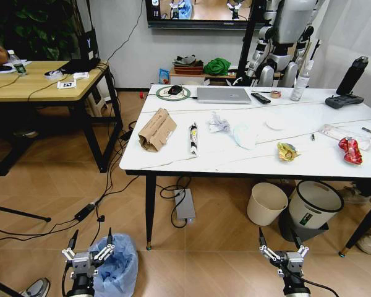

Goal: Pick up the trash bin and place the trash from the table into it.

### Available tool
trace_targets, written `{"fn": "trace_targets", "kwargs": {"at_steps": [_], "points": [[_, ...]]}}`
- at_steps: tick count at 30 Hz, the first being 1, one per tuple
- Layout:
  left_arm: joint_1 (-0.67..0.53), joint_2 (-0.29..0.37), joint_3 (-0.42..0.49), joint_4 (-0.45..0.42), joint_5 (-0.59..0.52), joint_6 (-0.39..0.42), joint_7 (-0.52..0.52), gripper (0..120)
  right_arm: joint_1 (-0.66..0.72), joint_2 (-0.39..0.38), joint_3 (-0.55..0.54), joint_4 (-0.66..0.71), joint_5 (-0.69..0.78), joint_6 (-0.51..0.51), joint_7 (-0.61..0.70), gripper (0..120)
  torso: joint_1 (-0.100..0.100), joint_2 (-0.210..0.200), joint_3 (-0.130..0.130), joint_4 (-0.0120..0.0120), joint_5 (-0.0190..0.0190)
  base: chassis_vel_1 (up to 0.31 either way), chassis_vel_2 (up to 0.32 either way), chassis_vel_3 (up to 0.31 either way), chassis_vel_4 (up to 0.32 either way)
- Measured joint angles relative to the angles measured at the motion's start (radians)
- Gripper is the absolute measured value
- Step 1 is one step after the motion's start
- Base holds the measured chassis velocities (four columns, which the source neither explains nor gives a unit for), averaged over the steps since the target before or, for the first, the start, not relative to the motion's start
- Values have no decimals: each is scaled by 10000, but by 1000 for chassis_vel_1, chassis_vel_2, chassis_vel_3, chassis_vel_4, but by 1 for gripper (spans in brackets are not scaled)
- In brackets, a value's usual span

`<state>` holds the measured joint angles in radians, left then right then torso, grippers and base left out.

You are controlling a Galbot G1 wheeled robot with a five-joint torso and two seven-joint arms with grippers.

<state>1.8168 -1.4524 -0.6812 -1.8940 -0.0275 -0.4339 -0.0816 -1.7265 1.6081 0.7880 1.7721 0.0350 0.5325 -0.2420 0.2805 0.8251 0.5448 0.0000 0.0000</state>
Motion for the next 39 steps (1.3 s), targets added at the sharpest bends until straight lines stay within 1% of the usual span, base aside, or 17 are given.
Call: {"fn": "trace_targets", "kwargs": {"at_steps": [10,14,18,26,30,39], "points": [[-278,230,657,219,19,231,-10,100,-117,0,225,223,-14,-153,-6,100,-207,-483,-276,-1,-1,0,0,0,0],[-279,266,718,237,19,237,-14,100,-139,0,212,224,-83,-141,-12,100,-266,-619,-353,-1,-1,0,0,0,0],[-45,226,542,208,19,123,-14,100,-84,0,74,141,-136,-131,-26,100,-356,-848,-493,0,0,0,0,0,0],[288,38,114,88,19,1,2,100,68,0,-130,-102,-160,-64,-40,100,-479,-1133,-654,0,0,0,0,0,0],[385,-89,-79,75,49,5,29,100,272,0,-285,-321,-159,-60,-44,100,-568,-1350,-781,1,0,0,0,0,0],[319,-190,-129,83,142,73,87,100,383,0,-331,-480,-113,-60,-49,100,-709,-1689,-978,0,0,0,0,0,0]]}}
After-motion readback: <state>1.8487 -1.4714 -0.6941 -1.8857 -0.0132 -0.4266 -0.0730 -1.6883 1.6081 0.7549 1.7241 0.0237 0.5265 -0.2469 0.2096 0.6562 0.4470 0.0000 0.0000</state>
